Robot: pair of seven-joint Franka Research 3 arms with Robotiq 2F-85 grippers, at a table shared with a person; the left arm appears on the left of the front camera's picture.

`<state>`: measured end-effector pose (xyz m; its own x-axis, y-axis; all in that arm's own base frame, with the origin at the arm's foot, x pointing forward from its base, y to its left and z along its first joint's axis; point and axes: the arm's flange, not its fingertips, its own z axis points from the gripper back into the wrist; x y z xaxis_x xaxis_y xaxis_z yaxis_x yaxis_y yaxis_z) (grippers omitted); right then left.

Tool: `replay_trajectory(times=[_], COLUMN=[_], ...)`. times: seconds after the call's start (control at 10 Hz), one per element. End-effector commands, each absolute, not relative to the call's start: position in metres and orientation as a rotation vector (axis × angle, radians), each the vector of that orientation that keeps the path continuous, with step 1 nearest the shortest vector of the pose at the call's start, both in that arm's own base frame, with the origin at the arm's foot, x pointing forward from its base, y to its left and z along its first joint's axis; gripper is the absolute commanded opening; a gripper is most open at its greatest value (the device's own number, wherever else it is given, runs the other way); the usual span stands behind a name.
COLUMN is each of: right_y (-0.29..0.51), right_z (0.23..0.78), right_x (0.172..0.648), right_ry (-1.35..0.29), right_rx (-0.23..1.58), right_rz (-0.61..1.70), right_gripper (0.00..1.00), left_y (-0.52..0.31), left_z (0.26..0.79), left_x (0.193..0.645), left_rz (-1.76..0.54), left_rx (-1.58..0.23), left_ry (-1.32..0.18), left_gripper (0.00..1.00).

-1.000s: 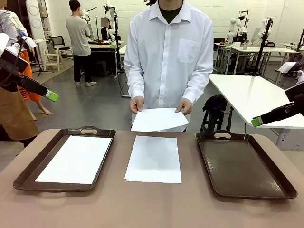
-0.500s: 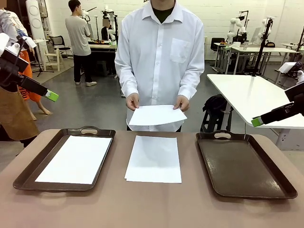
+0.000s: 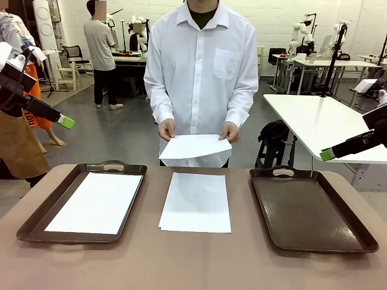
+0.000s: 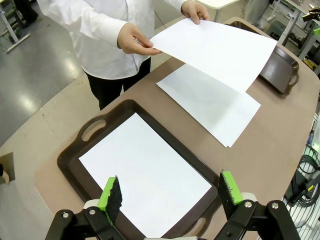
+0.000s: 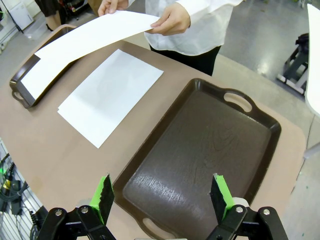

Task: Sort the A4 documents.
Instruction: Receive the A4 Paper.

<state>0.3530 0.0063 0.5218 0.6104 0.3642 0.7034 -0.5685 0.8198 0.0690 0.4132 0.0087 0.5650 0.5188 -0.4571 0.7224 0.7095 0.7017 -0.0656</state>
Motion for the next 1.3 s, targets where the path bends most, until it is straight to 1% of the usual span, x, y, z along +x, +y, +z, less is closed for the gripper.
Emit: replay_trajectory(times=[0.0, 1.2], right_y=[0.0065, 0.0065], right_z=[0.5202, 0.5202], right_x=[0.354, 0.354], right_ry=[-0.735, -0.735], right_rx=[0.312, 0.312], right_rz=[0.548, 0.548], right_gripper=[1.0, 1.0], left_y=[0.0092, 0.0092], left_z=[0.5643, 0.5643], left_x=[0.412, 0.412], left_rz=[-0.729, -0.729], left_rx=[-0.374, -0.374], left_ry=[-0.743, -0.743], left_gripper=[1.0, 1.0])
